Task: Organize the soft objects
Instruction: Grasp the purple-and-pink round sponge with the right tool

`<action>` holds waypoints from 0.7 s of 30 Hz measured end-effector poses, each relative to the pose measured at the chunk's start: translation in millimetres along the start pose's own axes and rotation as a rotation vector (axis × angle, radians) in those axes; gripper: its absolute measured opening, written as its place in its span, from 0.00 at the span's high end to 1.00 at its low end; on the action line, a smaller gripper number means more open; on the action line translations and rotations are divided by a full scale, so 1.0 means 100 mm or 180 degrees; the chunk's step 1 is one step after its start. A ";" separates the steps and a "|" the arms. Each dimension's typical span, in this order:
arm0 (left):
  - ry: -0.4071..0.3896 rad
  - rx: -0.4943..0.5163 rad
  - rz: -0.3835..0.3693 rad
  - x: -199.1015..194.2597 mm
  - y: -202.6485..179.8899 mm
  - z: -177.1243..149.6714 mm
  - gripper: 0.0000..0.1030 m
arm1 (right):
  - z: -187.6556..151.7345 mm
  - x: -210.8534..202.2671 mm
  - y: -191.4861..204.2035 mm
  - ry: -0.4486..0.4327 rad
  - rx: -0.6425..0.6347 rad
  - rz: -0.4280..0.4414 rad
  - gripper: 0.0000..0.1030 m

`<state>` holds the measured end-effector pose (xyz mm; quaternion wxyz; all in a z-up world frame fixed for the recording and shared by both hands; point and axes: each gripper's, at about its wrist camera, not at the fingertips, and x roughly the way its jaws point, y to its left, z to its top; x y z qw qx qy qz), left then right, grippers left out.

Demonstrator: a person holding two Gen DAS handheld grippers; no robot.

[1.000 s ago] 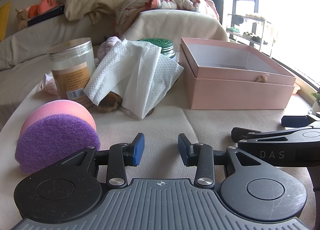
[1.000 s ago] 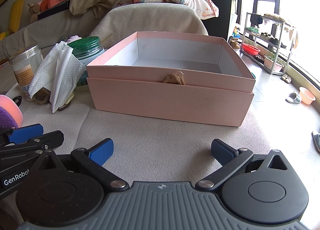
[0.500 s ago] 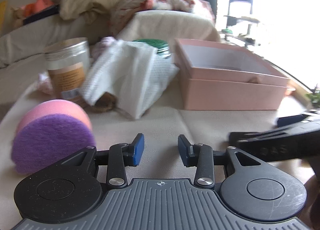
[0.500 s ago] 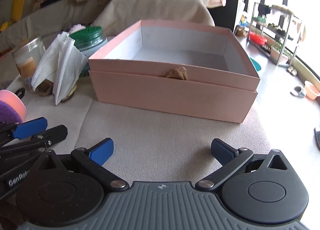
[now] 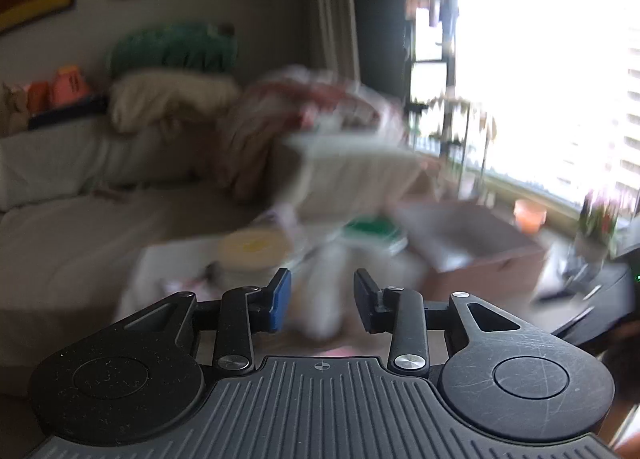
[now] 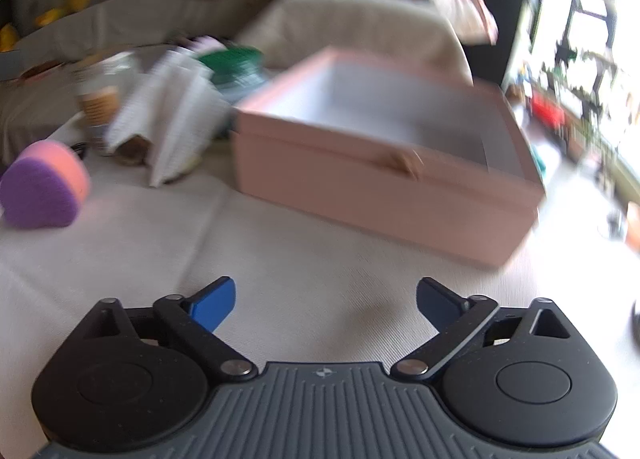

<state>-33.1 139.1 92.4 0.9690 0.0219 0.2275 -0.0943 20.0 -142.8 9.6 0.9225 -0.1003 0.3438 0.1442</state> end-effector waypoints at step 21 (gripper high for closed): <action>0.1250 -0.0124 -0.0513 0.79 0.92 -0.43 0.80 | 1.00 0.02 1.70 -0.0266 -0.2240 0.1764 0.09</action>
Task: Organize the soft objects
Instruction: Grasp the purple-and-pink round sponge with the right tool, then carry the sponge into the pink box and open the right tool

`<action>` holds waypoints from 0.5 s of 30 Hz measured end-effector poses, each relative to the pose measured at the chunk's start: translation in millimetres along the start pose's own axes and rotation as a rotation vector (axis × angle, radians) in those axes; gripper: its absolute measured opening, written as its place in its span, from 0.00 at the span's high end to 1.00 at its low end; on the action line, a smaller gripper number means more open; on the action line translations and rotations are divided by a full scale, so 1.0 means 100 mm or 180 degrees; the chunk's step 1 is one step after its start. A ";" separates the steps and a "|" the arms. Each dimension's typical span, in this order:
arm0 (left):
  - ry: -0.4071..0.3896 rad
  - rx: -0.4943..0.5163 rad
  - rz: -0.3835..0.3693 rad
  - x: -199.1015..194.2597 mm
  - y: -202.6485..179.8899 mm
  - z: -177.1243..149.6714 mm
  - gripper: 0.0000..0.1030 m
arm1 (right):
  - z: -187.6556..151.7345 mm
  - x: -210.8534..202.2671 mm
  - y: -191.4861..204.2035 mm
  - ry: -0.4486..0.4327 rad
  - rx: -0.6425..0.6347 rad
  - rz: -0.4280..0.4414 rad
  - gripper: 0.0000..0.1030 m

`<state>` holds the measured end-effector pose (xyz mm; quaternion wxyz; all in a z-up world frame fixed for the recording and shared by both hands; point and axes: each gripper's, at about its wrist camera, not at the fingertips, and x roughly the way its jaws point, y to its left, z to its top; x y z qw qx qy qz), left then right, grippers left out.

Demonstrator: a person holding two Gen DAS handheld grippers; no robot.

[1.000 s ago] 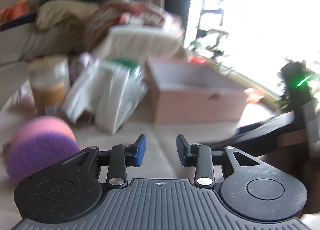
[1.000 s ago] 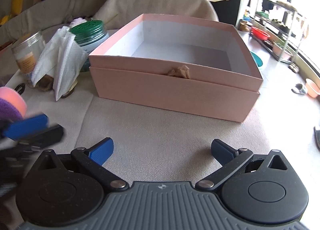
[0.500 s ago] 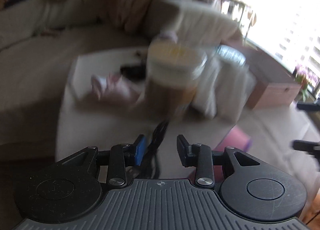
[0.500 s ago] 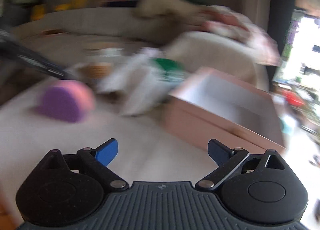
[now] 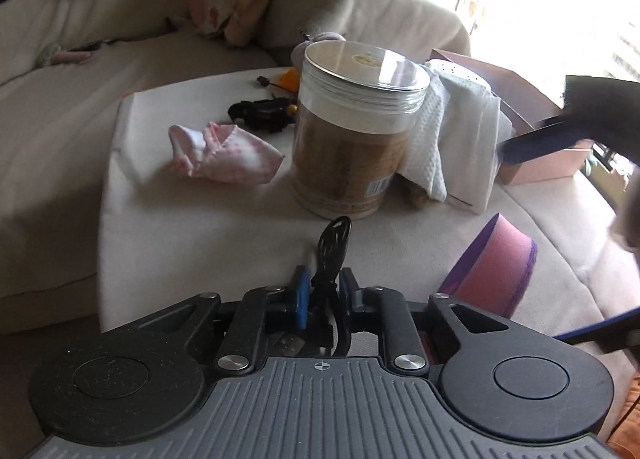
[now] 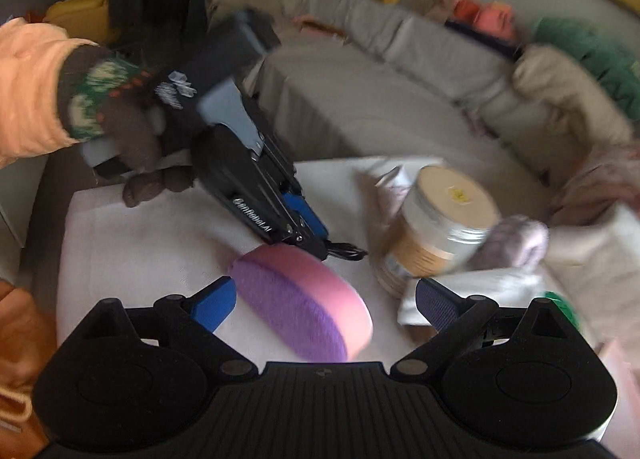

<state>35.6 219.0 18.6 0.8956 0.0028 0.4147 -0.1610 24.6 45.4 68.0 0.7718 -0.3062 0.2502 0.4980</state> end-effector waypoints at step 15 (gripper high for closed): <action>-0.0243 0.0177 0.0272 -0.05 -0.23 -0.11 0.83 | -0.09 -0.46 -0.26 0.0383 0.1010 0.0048 0.69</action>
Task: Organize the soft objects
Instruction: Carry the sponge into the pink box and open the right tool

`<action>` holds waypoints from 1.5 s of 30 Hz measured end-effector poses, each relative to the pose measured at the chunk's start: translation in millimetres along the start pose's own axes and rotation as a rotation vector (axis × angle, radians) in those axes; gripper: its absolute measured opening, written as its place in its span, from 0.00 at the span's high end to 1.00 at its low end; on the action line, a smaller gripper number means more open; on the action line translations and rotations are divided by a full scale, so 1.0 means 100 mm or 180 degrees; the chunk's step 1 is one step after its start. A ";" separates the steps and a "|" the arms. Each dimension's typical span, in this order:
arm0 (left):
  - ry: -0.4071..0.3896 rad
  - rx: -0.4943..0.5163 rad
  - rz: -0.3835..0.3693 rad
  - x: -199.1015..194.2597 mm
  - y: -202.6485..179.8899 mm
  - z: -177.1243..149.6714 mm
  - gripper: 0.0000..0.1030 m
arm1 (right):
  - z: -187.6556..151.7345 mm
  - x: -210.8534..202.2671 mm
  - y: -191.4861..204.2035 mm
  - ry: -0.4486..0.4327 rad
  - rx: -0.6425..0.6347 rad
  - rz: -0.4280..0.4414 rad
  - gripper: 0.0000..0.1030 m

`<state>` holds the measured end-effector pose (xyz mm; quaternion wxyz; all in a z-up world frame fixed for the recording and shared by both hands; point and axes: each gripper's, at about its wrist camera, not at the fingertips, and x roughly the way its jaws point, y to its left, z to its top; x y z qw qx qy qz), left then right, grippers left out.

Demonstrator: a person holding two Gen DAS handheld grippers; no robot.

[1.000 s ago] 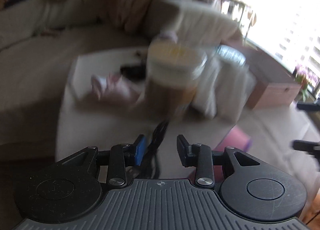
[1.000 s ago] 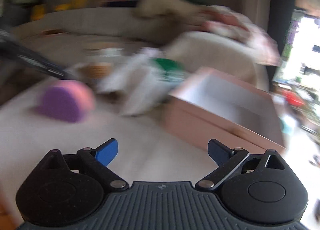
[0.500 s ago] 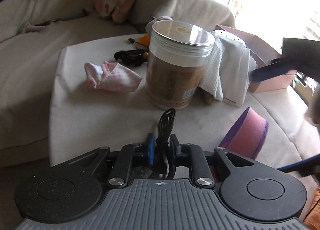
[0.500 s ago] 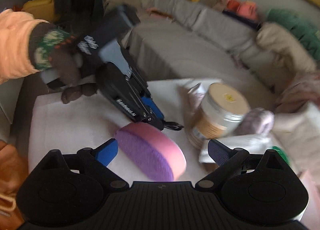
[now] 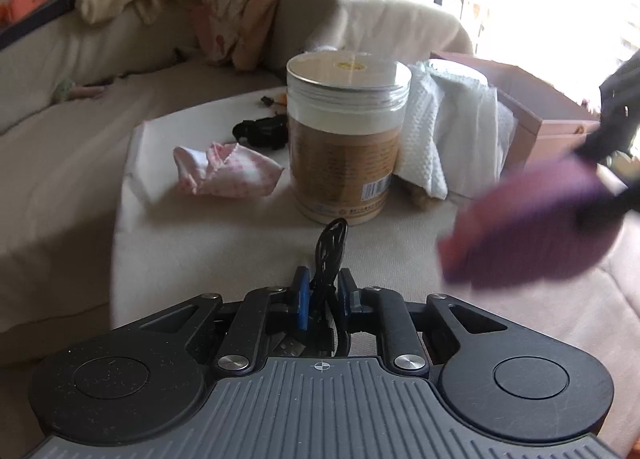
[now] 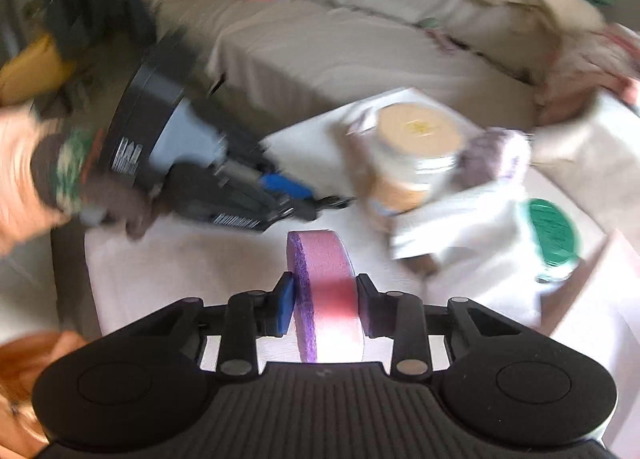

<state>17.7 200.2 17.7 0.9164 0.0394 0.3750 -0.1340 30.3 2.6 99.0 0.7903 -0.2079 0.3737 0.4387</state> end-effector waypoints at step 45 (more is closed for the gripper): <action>-0.0228 -0.0976 -0.0038 0.00 0.84 1.50 0.78 | -0.44 -0.94 -1.66 -0.0703 0.1465 -0.1211 0.41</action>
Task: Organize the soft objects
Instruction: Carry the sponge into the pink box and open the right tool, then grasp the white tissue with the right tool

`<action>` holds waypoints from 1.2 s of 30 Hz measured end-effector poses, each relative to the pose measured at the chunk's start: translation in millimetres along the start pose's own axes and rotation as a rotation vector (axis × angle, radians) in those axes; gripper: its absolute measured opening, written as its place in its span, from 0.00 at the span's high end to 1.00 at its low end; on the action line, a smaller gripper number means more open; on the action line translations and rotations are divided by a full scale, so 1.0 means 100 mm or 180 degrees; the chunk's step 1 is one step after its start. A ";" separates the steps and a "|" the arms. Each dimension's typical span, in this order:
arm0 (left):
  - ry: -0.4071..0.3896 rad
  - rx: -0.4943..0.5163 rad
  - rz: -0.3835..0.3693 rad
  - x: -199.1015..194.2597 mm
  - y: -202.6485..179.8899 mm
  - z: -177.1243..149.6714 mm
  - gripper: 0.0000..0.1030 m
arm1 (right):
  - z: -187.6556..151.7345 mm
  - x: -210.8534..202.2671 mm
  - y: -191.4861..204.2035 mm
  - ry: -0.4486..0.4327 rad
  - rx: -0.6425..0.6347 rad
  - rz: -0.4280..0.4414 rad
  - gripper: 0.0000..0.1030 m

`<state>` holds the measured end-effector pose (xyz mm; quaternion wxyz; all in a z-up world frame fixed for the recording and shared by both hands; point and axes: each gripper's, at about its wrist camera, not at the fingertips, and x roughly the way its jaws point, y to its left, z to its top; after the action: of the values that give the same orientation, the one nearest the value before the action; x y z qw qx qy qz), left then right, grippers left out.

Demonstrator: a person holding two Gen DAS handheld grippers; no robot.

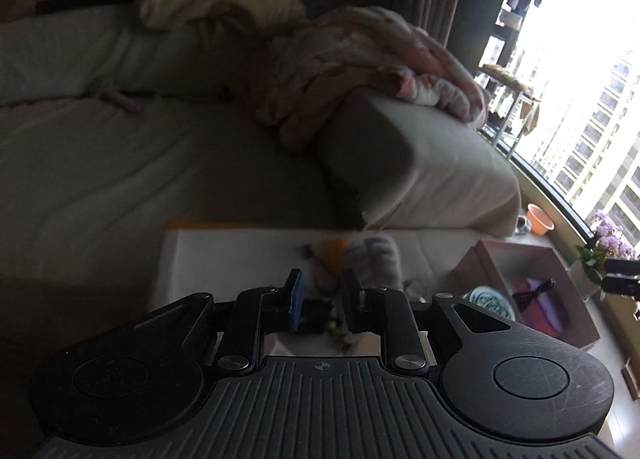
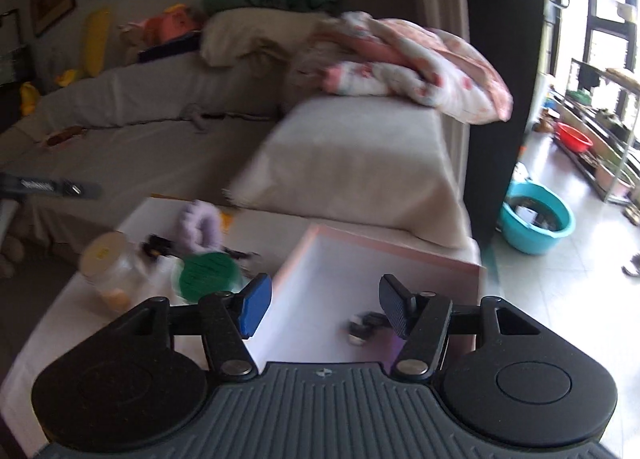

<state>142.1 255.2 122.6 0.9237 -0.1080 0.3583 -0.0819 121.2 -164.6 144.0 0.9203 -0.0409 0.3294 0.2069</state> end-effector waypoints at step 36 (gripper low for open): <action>-0.0296 0.0539 -0.0692 -0.48 -0.59 -1.26 0.79 | -0.76 0.66 1.49 0.0765 -0.0943 0.0621 0.97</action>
<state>17.2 192.2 78.5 0.9308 -0.0715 0.2931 -0.2064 61.3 -21.3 53.2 0.8339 -0.1681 0.4052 0.3348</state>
